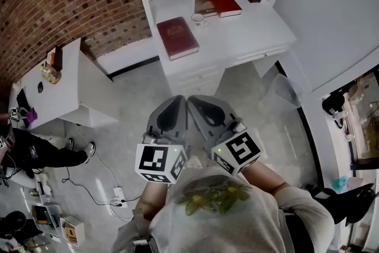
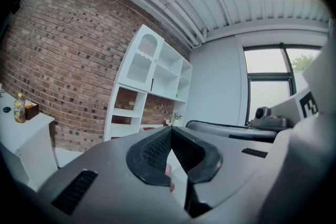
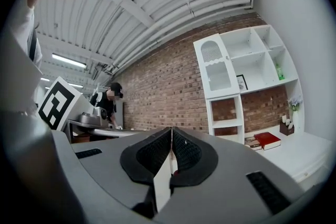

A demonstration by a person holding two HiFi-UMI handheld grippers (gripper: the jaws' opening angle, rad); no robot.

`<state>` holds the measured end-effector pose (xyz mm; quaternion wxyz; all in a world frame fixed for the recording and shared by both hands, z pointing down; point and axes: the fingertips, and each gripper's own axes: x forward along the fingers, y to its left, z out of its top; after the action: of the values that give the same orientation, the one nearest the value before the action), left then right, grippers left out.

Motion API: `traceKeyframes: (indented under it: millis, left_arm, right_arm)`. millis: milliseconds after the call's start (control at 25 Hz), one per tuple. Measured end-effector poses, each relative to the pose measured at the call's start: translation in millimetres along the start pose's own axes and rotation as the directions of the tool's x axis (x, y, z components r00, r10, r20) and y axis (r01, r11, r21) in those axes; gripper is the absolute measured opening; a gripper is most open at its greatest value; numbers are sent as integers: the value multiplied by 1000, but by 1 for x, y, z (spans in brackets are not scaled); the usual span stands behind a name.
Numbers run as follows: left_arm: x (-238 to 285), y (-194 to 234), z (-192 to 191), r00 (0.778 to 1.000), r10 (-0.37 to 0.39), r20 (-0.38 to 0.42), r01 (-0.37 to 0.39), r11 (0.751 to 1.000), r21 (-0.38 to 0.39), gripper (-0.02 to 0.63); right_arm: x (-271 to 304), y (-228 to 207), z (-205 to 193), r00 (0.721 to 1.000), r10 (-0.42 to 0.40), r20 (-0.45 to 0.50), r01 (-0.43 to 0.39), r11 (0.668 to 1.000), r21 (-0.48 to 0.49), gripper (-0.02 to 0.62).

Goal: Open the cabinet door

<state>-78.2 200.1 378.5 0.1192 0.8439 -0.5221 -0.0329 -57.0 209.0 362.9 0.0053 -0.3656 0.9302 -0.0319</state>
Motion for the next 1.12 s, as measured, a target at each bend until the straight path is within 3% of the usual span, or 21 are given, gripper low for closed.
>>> traceKeyframes:
  millis: [560, 1120]
  left_arm:
    - [71, 25, 0, 999, 41, -35, -41, 999, -2, 9]
    - [173, 30, 16, 997, 64, -34, -62, 997, 38, 9]
  right_arm:
    - [44, -65, -8, 998, 58, -29, -56, 995, 81, 26]
    - [81, -161, 7, 997, 79, -5, -78, 994, 81, 26]
